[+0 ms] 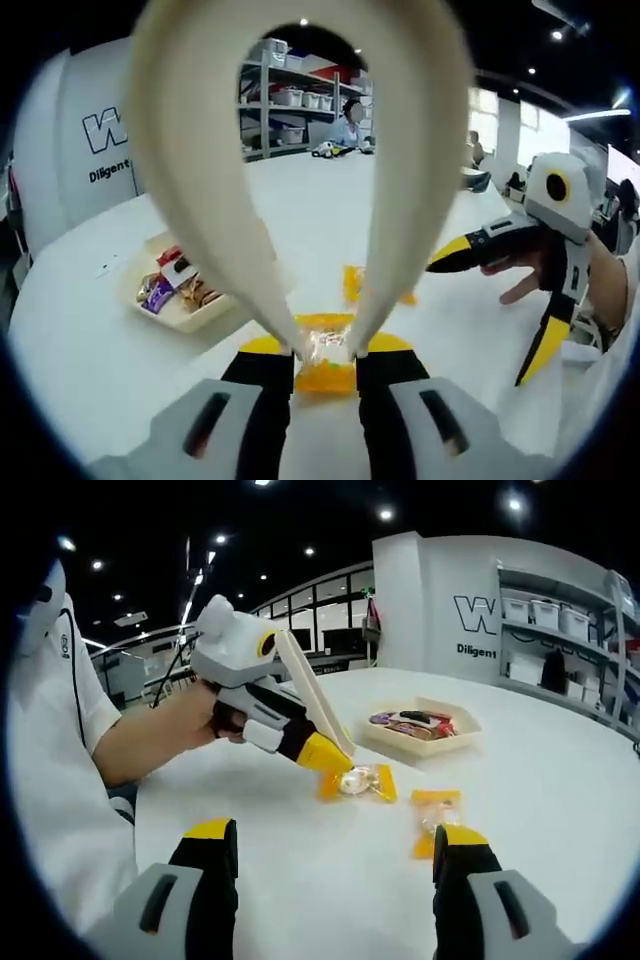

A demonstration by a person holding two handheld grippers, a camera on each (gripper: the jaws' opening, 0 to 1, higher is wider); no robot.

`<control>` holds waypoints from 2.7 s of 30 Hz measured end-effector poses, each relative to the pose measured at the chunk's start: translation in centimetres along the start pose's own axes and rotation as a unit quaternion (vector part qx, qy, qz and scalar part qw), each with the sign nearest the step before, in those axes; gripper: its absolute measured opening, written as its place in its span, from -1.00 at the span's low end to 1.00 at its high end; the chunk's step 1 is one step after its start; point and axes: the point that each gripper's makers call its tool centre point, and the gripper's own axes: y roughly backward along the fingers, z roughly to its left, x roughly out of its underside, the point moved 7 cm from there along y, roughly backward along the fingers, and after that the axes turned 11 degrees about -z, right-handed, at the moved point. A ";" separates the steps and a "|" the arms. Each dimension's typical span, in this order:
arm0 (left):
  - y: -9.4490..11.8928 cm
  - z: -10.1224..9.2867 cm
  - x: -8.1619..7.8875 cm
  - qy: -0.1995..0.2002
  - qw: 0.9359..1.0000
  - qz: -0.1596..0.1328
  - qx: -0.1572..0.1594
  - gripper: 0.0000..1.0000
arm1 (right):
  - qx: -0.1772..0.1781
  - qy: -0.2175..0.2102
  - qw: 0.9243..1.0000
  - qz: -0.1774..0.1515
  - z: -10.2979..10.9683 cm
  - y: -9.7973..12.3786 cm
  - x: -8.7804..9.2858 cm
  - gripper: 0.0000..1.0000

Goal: Place the target food into the container with the food tongs after gripping and lifting it, then release it inside without dropping or visibly crushing the food.

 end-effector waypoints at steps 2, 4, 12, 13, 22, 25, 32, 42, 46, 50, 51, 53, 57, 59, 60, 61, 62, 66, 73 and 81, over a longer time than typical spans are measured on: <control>-0.2 -0.1 0.0 0.002 1.000 0.002 0.000 -0.53 | 0.000 0.000 1.000 0.000 0.0 0.0 0.1 0.58; -0.4 -0.2 0.1 0.001 1.000 0.006 -0.001 -0.53 | 0.000 -0.001 1.000 0.000 0.0 0.0 0.1 0.58; -1.0 0.1 0.4 0.008 1.000 0.016 -0.009 -0.52 | 0.000 -0.002 1.000 -0.001 -0.2 0.0 0.1 0.58; -1.1 0.2 0.4 0.010 1.000 0.017 -0.009 -0.52 | 0.000 -0.002 1.000 0.000 -0.2 0.0 0.1 0.58; -1.2 -0.2 0.3 0.000 1.000 0.020 0.008 -0.51 | 0.001 -0.002 1.000 -0.001 -0.3 0.0 0.1 0.58; -1.3 -0.4 0.2 -0.007 0.999 0.026 0.022 -0.50 | 0.001 -0.001 1.000 -0.001 -0.3 0.0 0.0 0.58; -1.5 -0.7 0.3 -0.025 0.998 0.036 0.042 -0.49 | 0.001 -0.001 1.000 -0.002 -0.4 0.0 -0.1 0.58; -1.6 -0.8 0.7 -0.049 0.995 0.055 0.070 -0.48 | 0.001 -0.001 1.000 -0.002 -0.5 0.0 -0.2 0.58; -1.6 -0.8 0.7 -0.054 0.994 0.057 0.075 -0.49 | 0.001 -0.001 1.000 -0.003 -0.5 -0.1 -0.3 0.58; -1.6 -0.7 0.8 -0.060 0.993 0.056 0.086 -0.51 | 0.001 -0.001 1.000 -0.002 -0.4 0.0 -0.2 0.58; -1.6 -0.7 0.8 -0.063 0.992 0.057 0.089 -0.51 | 0.001 -0.002 1.000 -0.002 -0.4 0.0 -0.2 0.58; -1.6 -0.7 0.8 -0.065 0.992 0.056 0.093 -0.52 | 0.001 -0.002 1.000 -0.002 -0.4 0.0 -0.1 0.58; -1.6 -0.6 0.9 -0.068 0.991 0.053 0.102 -0.53 | 0.001 -0.003 1.000 -0.003 -0.3 0.0 -0.1 0.58; -1.6 -0.6 0.9 -0.073 0.990 0.050 0.107 -0.52 | 0.000 -0.002 1.000 -0.003 -0.2 0.0 -0.1 0.58; -1.6 -0.6 0.9 -0.078 0.990 0.047 0.110 -0.51 | 0.000 -0.003 1.000 -0.003 -0.2 0.0 -0.1 0.58; -1.6 -0.6 0.9 -0.077 0.990 0.047 0.111 -0.51 | 0.001 -0.002 1.000 -0.003 -0.2 0.0 -0.1 0.58; -1.6 -0.5 0.9 -0.074 0.989 0.046 0.116 -0.50 | 0.001 -0.002 1.000 -0.003 -0.2 0.0 -0.1 0.58; -1.5 -0.4 0.8 -0.069 0.989 0.046 0.123 -0.48 | 0.001 -0.002 1.000 -0.003 -0.2 0.1 -0.1 0.58; -0.9 -0.5 0.3 -0.081 0.982 0.049 0.162 -0.47 | 0.002 -0.002 1.000 -0.002 -0.2 0.1 0.0 0.58; -0.5 -0.5 -0.1 -0.123 0.970 0.066 0.201 -0.47 | 0.002 -0.002 1.000 -0.001 -0.2 0.1 0.0 0.58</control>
